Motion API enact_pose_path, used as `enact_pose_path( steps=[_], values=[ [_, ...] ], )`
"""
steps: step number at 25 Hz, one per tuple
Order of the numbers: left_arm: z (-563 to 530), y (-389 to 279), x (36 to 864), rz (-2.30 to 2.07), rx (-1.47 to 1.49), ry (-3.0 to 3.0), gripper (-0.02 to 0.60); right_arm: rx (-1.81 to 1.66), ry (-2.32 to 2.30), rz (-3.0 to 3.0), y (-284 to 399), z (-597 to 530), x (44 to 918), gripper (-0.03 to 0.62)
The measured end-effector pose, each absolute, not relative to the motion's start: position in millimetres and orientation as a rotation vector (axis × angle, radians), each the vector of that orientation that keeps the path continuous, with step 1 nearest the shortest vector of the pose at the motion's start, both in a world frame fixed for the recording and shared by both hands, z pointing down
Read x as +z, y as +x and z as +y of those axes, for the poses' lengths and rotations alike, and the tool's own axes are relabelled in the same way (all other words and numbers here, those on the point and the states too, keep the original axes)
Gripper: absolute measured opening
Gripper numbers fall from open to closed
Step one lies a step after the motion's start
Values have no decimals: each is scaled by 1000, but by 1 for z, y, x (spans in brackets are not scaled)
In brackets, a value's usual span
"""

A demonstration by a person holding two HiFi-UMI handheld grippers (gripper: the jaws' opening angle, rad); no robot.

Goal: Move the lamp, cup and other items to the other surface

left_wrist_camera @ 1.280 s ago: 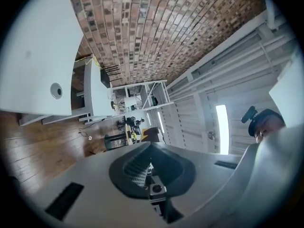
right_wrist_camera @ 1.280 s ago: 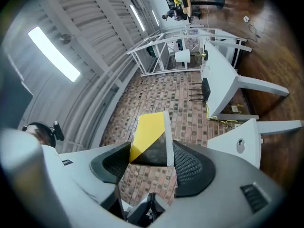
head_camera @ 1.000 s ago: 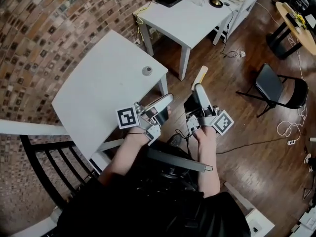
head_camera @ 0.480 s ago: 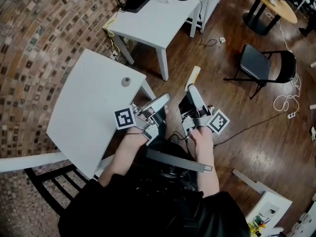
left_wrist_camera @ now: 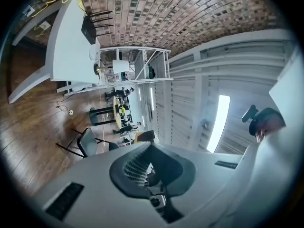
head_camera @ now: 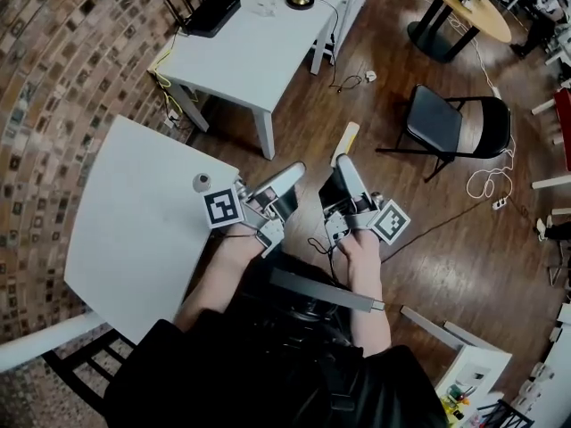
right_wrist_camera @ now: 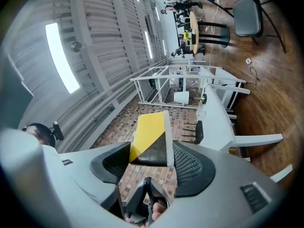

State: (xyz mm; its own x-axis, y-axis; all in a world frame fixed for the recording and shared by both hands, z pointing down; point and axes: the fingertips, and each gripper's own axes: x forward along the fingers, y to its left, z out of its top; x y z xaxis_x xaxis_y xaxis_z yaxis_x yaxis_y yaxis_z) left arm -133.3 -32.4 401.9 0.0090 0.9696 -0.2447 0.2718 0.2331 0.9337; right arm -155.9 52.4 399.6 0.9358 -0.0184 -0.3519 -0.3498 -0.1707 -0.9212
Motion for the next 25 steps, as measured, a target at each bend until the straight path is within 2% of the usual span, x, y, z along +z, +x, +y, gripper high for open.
enact_pose_path(
  steps=[10,25],
  values=[
    [-9,-35,405,1463,858,1166,0,260,-1768,239,-63,66,397,305],
    [-5,28,418,1450,870,1118,1,258,-1767,192,-2,73,410,305]
  ],
)
